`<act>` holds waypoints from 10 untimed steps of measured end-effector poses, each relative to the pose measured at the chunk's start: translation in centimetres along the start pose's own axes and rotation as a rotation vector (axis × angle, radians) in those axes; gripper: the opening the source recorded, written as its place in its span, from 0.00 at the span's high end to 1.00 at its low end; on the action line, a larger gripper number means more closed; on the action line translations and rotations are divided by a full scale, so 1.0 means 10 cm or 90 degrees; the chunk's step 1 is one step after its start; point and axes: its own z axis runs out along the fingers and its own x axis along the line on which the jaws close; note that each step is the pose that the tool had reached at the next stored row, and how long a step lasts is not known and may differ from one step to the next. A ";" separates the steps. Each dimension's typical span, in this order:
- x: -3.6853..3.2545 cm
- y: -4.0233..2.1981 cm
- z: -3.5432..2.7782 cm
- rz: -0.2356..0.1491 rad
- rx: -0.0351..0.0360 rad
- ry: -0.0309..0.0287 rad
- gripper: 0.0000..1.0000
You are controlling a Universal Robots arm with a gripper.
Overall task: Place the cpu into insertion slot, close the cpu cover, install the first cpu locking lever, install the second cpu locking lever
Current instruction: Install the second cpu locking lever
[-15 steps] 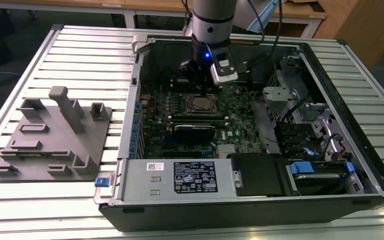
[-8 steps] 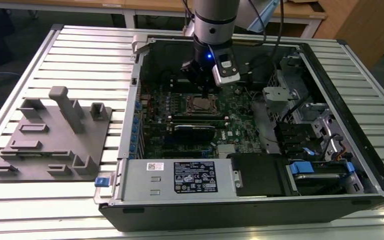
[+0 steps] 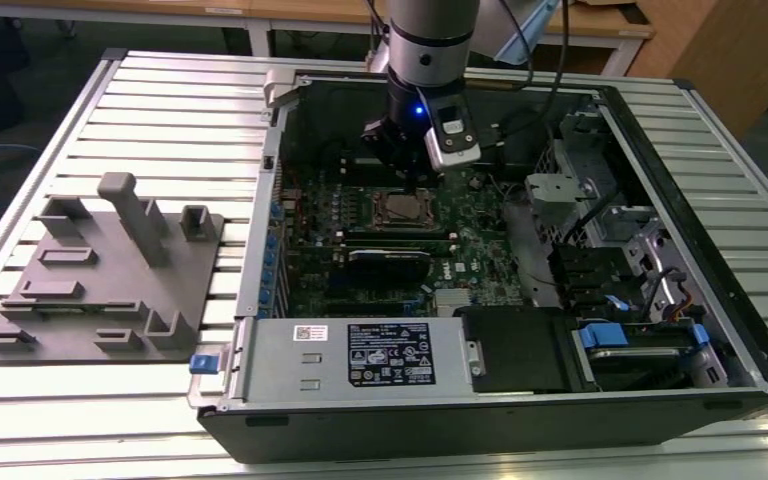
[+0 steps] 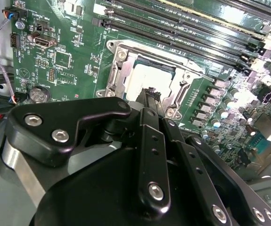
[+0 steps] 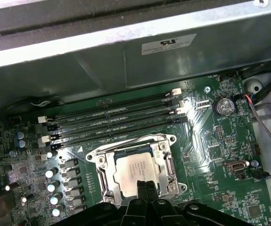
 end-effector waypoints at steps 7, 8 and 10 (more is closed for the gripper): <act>-0.002 0.003 -0.058 0.000 0.0001 0.0000 0.89; -0.002 0.004 -0.063 0.000 0.0001 0.0000 0.89; -0.002 0.004 -0.070 0.000 -0.0001 0.0000 0.89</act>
